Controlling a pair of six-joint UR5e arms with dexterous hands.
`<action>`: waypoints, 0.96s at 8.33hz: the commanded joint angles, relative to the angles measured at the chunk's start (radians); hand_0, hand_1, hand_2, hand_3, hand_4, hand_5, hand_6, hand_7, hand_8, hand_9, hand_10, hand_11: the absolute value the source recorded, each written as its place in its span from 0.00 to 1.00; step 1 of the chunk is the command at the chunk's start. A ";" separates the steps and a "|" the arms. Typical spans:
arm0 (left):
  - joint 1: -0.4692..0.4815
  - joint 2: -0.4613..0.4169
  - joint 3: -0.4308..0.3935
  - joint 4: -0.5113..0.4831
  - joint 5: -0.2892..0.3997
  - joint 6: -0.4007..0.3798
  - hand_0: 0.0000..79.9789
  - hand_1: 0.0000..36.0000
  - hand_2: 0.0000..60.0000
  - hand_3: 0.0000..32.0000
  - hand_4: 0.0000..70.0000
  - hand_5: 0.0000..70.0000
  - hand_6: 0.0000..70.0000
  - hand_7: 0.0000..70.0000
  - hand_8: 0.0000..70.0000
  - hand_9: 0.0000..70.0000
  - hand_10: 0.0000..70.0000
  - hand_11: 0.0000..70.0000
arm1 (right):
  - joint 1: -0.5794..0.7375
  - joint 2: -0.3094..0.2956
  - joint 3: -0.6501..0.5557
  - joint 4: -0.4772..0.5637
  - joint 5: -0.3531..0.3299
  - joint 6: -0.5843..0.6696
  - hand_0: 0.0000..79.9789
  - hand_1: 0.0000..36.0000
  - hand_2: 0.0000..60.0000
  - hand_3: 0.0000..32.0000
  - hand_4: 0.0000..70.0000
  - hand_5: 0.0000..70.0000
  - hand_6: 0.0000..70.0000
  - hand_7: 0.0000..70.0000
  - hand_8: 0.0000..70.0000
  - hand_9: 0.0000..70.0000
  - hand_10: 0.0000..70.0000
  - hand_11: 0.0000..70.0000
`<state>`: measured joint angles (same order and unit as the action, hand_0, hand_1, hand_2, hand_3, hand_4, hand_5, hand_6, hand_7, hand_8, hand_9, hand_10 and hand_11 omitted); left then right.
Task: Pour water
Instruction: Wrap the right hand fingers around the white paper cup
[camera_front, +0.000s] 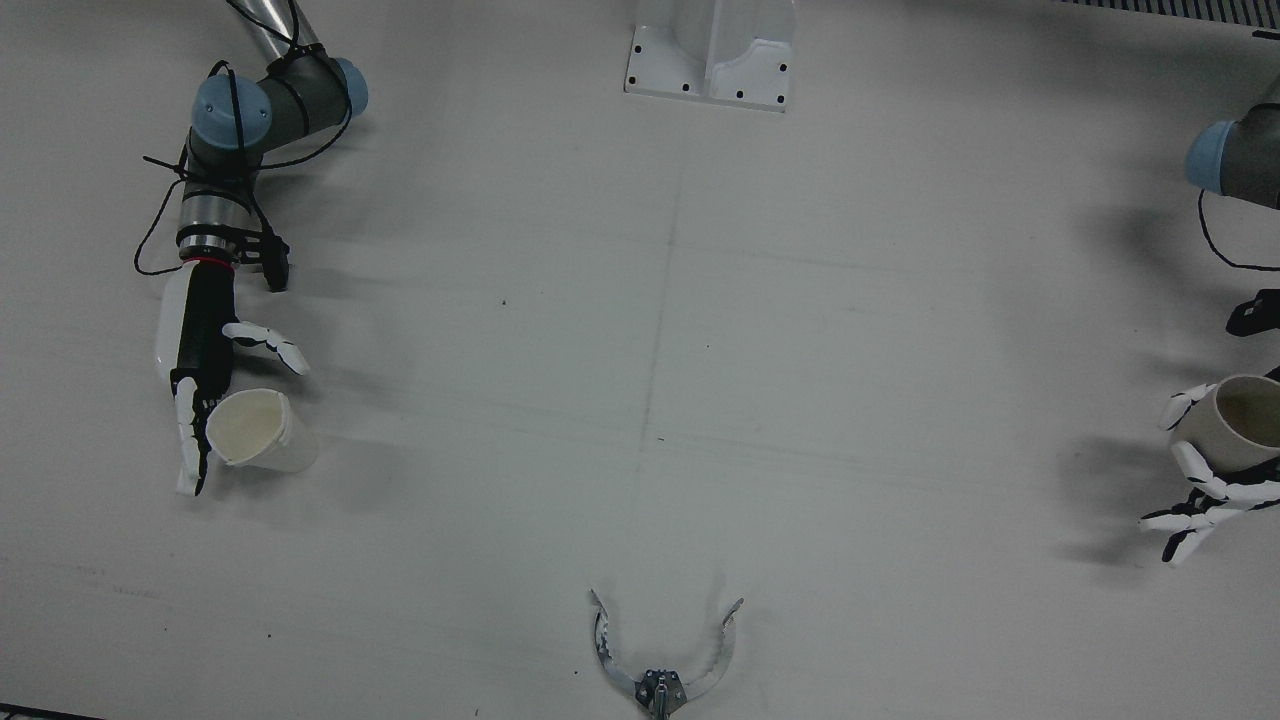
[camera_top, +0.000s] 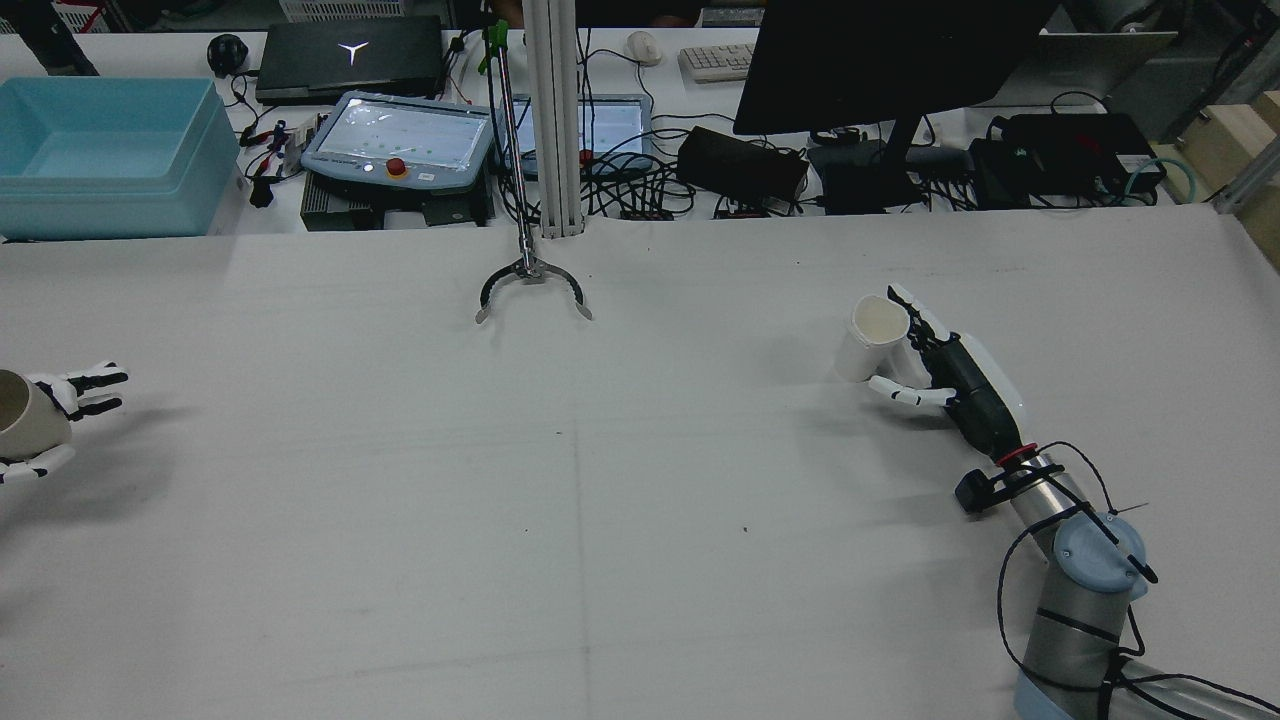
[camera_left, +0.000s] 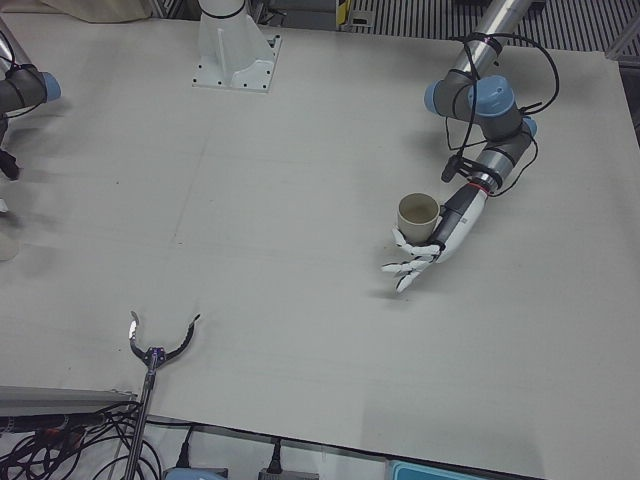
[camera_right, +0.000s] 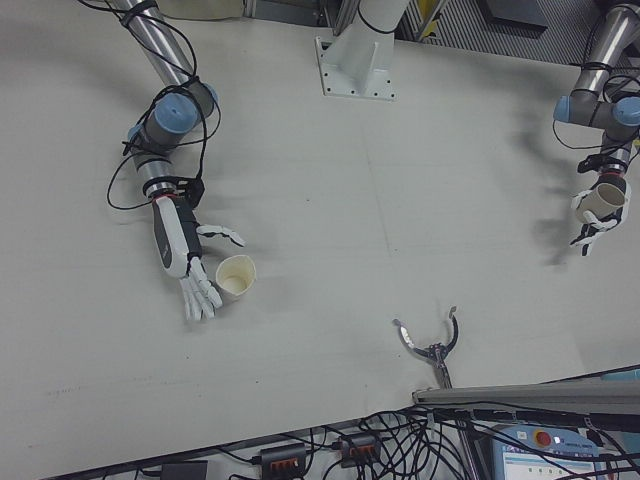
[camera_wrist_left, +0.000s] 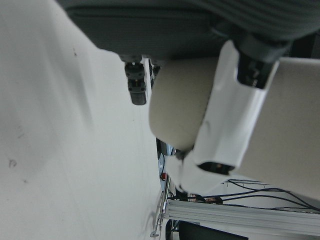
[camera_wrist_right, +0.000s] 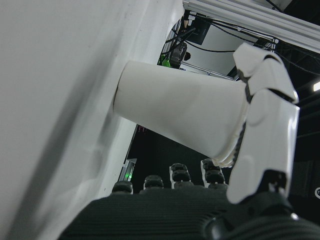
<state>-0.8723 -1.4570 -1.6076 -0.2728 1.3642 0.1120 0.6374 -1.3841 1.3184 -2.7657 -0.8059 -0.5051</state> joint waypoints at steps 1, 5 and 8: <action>0.001 -0.005 0.005 0.001 0.001 0.000 1.00 1.00 1.00 0.00 1.00 1.00 0.46 0.22 0.17 0.08 0.17 0.29 | 0.039 -0.009 -0.001 -0.006 -0.001 0.040 0.66 0.70 0.44 0.20 0.00 0.11 0.13 0.06 0.04 0.00 0.00 0.00; 0.001 -0.008 0.006 0.001 0.001 0.000 1.00 1.00 1.00 0.00 1.00 1.00 0.47 0.22 0.17 0.08 0.17 0.29 | 0.077 0.037 0.103 -0.344 -0.192 0.076 0.81 0.94 0.46 0.34 0.00 0.15 0.19 0.17 0.02 0.01 0.00 0.00; 0.003 -0.008 0.018 0.000 0.001 0.000 1.00 1.00 1.00 0.00 1.00 1.00 0.47 0.22 0.17 0.08 0.17 0.29 | 0.076 0.050 0.099 -0.350 -0.226 0.073 0.75 0.89 0.43 0.48 0.00 0.14 0.14 0.11 0.01 0.00 0.00 0.00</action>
<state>-0.8702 -1.4644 -1.5977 -0.2715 1.3653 0.1120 0.7125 -1.3426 1.4144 -3.0949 -1.0107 -0.4320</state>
